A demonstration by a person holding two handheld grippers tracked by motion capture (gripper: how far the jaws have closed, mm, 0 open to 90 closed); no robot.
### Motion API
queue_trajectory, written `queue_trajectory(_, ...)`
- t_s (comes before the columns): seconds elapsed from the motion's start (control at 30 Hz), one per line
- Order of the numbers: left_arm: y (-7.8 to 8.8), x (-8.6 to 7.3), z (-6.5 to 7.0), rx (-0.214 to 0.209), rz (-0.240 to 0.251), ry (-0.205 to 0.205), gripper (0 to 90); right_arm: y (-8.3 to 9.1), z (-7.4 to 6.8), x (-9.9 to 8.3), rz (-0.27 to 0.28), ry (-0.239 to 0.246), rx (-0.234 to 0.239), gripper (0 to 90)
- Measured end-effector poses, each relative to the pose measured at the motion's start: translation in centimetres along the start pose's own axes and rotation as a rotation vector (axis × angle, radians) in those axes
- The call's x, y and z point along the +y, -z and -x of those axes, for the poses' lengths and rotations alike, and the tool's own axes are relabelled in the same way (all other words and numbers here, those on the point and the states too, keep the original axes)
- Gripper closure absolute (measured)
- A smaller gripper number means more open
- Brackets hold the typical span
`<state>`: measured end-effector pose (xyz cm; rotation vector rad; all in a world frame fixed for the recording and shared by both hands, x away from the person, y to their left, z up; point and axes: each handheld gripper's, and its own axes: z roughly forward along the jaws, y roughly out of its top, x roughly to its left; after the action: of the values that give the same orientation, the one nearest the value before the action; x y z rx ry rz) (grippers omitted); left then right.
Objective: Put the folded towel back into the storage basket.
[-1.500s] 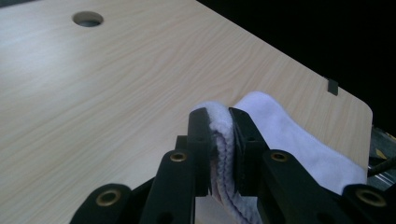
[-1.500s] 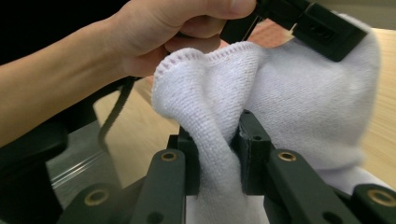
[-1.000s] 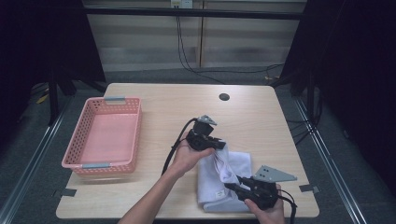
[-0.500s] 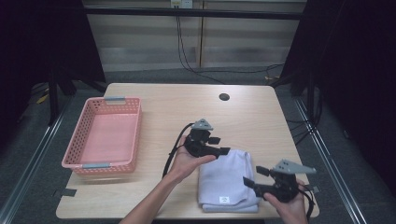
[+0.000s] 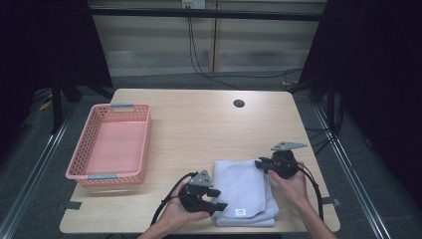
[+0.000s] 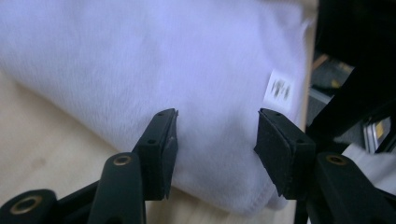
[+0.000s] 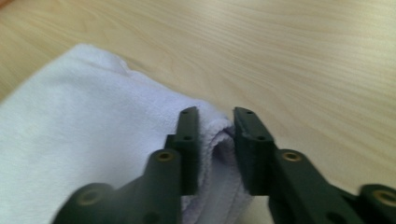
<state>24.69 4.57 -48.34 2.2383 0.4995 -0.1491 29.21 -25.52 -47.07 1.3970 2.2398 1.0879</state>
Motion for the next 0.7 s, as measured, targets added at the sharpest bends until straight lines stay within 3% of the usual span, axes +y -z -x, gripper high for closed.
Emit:
queue_trajectory(0.07, 0.0, -0.3, 0.1, 0.004, 0.004, -0.01, 47.7, 0.7, -0.1, 0.0, 0.012, 0.012, -0.009, 78.4)
queue_trajectory(0.13, 0.3, -0.4, 0.2, -0.006, 0.013, -0.001, 44.1, 0.8, 0.0, -0.3, -0.012, 0.03, -0.013, 73.0)
queue_trajectory(0.27, 1.5, -1.4, 0.6, -0.028, -0.008, 0.028, 38.5, 0.4, 1.1, -1.4, -0.045, 0.007, -0.032, 44.7)
queue_trajectory(0.37, 1.9, -2.6, 0.9, -0.016, -0.021, 0.038, 33.3, 0.2, 2.1, -1.5, -0.035, -0.017, 0.022, 28.8)
queue_trajectory(0.43, 1.6, -2.8, 1.0, -0.024, -0.016, 0.043, 31.0, -0.3, 2.2, -1.5, -0.03, -0.018, 0.065, 25.7)
queue_trajectory(0.57, 0.6, -2.5, 1.4, -0.026, -0.032, 0.042, 27.3, -1.7, 1.9, -1.3, -0.074, -0.016, 0.09, 20.0)
queue_trajectory(0.63, 0.2, -2.4, 1.6, -0.018, -0.026, 0.023, 26.5, -2.0, 1.9, -1.4, -0.085, -0.016, 0.1, 19.4)
queue_trajectory(0.7, 0.1, -2.3, 1.6, -0.014, -0.039, 0.032, 25.5, -2.1, 2.0, -1.5, -0.089, -0.022, 0.119, 19.2)
